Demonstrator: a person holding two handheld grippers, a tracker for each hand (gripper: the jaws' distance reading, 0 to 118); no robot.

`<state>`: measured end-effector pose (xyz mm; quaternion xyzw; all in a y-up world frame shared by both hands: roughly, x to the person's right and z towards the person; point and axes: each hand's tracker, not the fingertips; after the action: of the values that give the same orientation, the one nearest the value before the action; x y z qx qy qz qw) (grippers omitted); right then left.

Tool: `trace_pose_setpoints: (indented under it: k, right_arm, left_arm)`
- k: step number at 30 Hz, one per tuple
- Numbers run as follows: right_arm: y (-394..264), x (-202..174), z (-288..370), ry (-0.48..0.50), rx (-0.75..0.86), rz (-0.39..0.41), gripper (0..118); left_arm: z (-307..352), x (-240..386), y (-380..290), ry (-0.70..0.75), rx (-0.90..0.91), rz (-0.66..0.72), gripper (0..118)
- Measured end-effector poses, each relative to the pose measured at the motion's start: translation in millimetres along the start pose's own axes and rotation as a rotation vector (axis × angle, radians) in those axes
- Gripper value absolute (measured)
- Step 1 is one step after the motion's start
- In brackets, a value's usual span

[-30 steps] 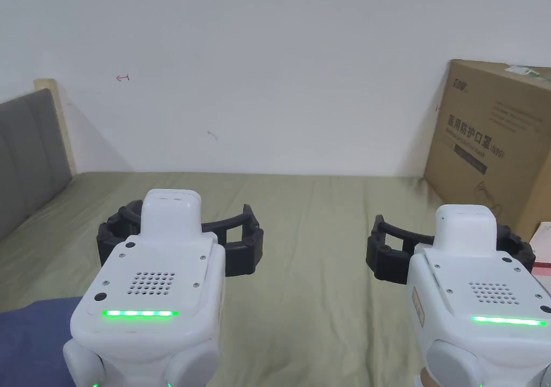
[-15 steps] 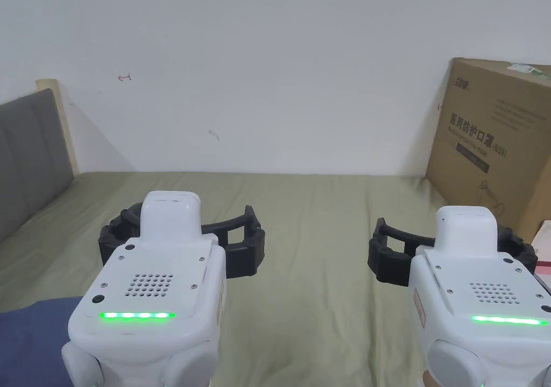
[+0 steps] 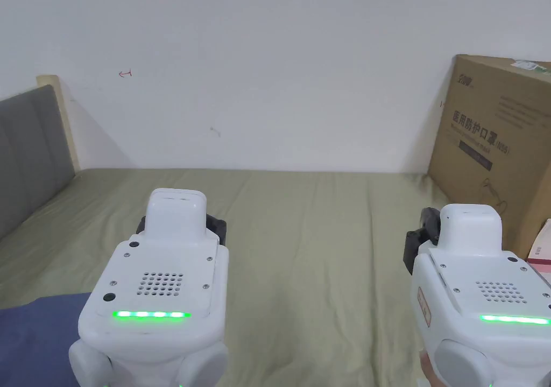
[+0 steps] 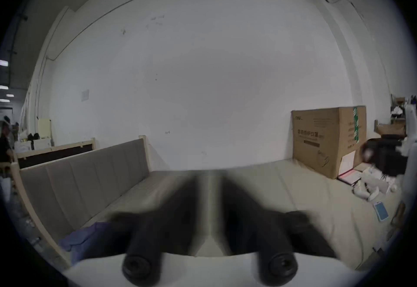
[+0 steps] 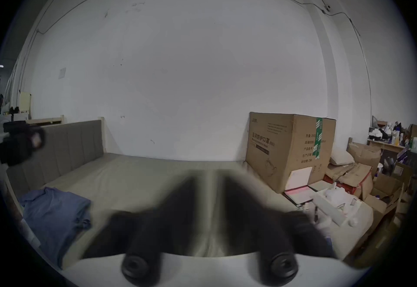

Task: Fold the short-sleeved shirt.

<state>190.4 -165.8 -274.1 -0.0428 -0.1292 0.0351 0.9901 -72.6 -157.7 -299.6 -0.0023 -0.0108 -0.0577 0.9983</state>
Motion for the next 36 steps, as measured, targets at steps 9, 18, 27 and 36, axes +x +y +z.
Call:
trace_pose_setpoints:
  k: [9, 18, 27, 36]
  right_arm:
    - [-5.2, 0.2, -3.9, 0.022, -0.002, 0.011, 0]
    - [-12.8, -119.6, -19.0, 0.317, -0.061, -0.063, 0]
    - [3.2, -194.2, -10.2, 0.565, -0.082, -0.071, 0]
    - [-12.1, -161.1, -29.5, 0.607, -0.206, -0.046, 0]
  left_arm:
    - [-12.5, -14.4, -19.3, -0.06, -0.076, 0.09, 0]
    - [32.2, -137.2, -30.9, 0.178, -0.125, 0.042, 0]
    - [84.1, -240.0, -51.4, 0.439, -0.139, 0.09, 0]
    - [-32.6, -285.2, -91.7, 0.13, -0.499, 0.185, 0]
